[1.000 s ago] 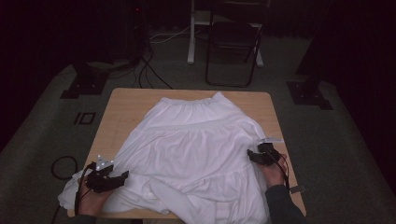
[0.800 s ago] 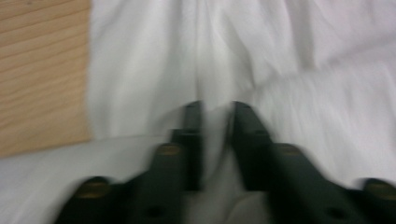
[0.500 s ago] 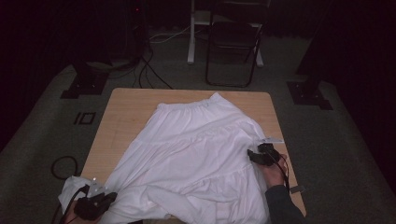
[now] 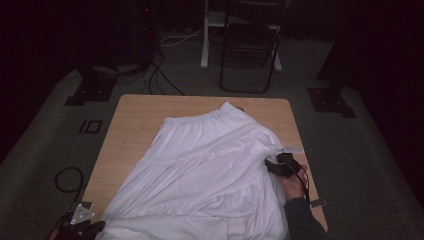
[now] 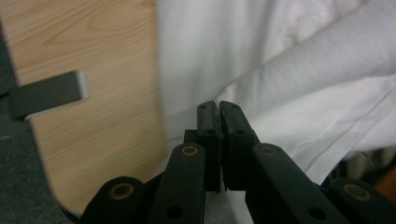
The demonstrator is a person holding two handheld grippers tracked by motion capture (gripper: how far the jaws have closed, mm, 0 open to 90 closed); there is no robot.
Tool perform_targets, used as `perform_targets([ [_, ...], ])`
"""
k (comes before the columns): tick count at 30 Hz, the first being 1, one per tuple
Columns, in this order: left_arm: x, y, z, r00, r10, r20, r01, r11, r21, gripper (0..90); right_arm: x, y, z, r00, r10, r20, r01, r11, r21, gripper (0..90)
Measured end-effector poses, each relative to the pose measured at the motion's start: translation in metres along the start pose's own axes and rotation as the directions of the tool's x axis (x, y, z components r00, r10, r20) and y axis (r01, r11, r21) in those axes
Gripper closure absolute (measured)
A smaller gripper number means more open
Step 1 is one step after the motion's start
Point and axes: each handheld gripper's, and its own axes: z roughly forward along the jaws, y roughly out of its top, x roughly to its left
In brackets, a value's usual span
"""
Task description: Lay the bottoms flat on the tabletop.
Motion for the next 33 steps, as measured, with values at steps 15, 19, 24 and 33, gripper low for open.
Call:
perform_targets([
  [15,0.000,0.090,0.069,0.9927,-0.018,-0.119,0.006,0.9948,-0.102,47.1,0.000,0.000,0.000,1.0000,0.002,0.001,-0.002,1.000,-0.002,43.4],
  [19,-0.003,0.107,0.090,0.9893,-0.011,-0.145,0.000,0.9972,-0.074,41.5,0.000,0.000,0.000,1.0000,0.001,0.001,-0.001,1.000,-0.002,43.4],
  [24,-0.008,0.121,0.101,0.9993,-0.014,-0.036,0.011,0.9973,-0.072,72.7,0.000,-0.001,0.000,1.0000,0.003,-0.001,-0.003,1.000,-0.009,43.4],
  [33,0.016,0.110,0.092,0.9961,-0.035,-0.081,0.030,0.9977,-0.061,90.0,0.001,-0.005,-0.005,1.0000,0.004,0.002,-0.004,1.000,0.002,43.5],
])
